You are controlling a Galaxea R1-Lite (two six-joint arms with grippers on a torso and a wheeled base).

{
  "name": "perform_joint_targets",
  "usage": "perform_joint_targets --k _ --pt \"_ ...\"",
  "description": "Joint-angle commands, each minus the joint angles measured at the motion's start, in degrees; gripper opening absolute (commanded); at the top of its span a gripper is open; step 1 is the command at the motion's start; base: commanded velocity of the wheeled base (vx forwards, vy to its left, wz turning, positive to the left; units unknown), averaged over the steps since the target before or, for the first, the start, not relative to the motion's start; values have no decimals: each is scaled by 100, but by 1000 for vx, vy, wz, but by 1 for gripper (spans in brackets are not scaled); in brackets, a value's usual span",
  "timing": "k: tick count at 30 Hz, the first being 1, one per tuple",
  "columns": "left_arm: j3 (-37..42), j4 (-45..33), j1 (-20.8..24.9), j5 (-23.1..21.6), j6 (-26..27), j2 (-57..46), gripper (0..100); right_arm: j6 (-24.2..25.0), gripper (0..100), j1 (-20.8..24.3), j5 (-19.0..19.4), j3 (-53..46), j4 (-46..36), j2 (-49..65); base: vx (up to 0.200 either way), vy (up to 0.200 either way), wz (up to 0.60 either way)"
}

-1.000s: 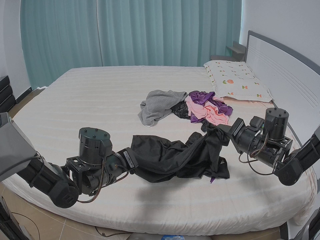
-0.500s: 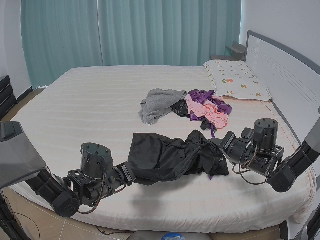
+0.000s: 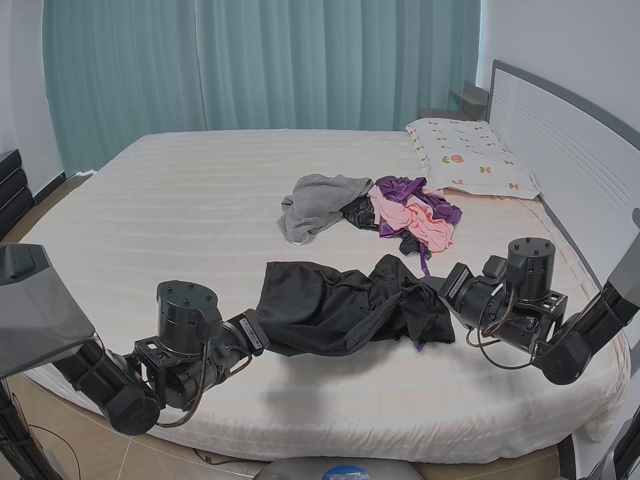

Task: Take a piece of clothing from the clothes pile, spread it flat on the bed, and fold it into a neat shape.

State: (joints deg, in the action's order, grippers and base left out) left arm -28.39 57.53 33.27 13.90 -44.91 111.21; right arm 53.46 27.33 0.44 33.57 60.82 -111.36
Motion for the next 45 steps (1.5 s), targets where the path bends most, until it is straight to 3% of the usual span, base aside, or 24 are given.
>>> perform_joint_targets --k 1,9,15,28,45 --pt "9 -5 -48 -1 -18 -30 0 -134 0 44 -141 0 0 27 0 200 0" --pt "27 -22 -128 -19 -44 -364 0 -749 0 97 -765 0 18 36 0 200 0" --pt "18 -22 -189 -10 -35 -434 0 -1013 0 106 -984 -105 457 18 0 200 0" --pt "27 -40 -189 -10 -18 -583 0 -1470 0 158 -1116 -343 1152 18 0 200 0" --pt "62 -40 -172 -10 -18 -592 0 -1461 0 158 -1116 -334 1222 -26 0 200 0"
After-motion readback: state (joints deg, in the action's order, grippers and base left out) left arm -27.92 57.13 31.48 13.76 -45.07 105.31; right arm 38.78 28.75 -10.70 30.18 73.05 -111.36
